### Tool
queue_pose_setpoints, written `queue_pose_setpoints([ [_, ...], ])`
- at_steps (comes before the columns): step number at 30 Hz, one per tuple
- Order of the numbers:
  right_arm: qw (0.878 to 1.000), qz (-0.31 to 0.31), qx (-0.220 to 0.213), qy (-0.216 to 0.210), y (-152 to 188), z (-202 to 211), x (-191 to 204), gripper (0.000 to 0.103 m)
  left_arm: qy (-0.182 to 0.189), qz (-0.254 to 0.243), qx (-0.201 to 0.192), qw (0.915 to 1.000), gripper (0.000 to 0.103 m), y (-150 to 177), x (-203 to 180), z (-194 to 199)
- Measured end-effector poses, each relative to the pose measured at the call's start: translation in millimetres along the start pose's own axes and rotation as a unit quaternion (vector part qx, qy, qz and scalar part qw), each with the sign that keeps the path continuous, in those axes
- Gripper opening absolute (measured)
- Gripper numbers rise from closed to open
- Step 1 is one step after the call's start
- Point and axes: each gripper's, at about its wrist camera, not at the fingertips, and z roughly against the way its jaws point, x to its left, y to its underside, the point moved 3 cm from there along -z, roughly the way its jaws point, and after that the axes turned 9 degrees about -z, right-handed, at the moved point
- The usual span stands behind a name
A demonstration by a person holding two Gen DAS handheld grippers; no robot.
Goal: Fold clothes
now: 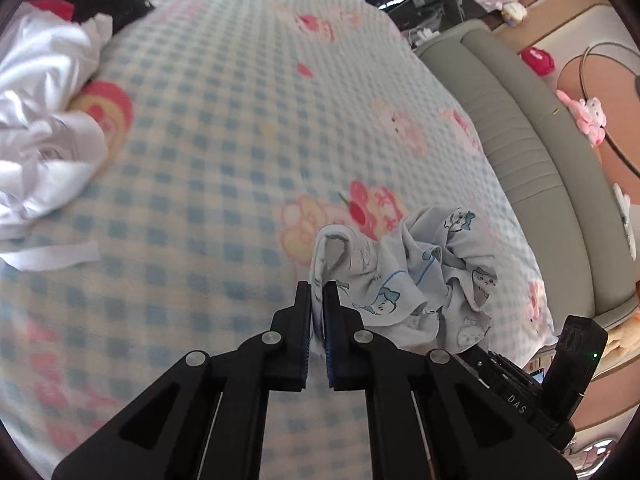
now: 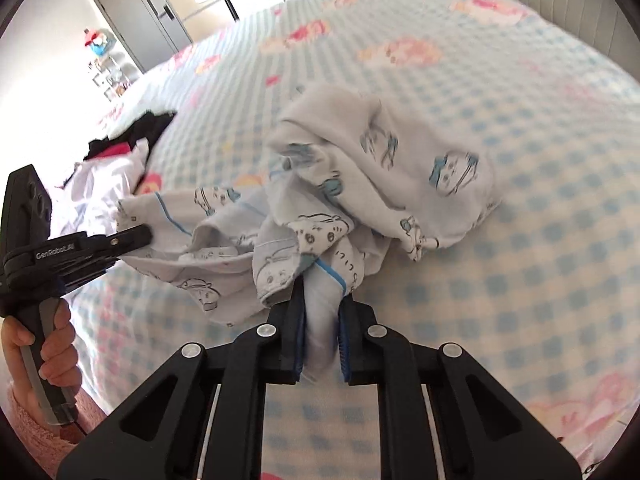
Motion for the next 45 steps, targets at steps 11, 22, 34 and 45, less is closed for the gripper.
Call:
queue_pose_setpoints([
  [11, 0.999, 0.002, -0.042, -0.031, -13, 41, 35, 0.012, -0.019, -0.015, 0.032, 0.9992, 0.005, 10, 12, 15],
  [22, 0.999, -0.002, -0.034, 0.011, 14, 51, 5, 0.012, 0.099, 0.102, 0.109, 0.9838, 0.054, 46, 12, -86],
  [34, 1.0, -0.013, 0.015, 0.021, 37, 17, -5, 0.016, 0.057, 0.123, 0.119, 0.9836, 0.072, 26, 2, -112],
  [45, 0.998, -0.023, 0.046, 0.02, 48, -12, -17, 0.011, 0.038, 0.068, 0.116, 0.9902, 0.015, 38, -7, -104],
])
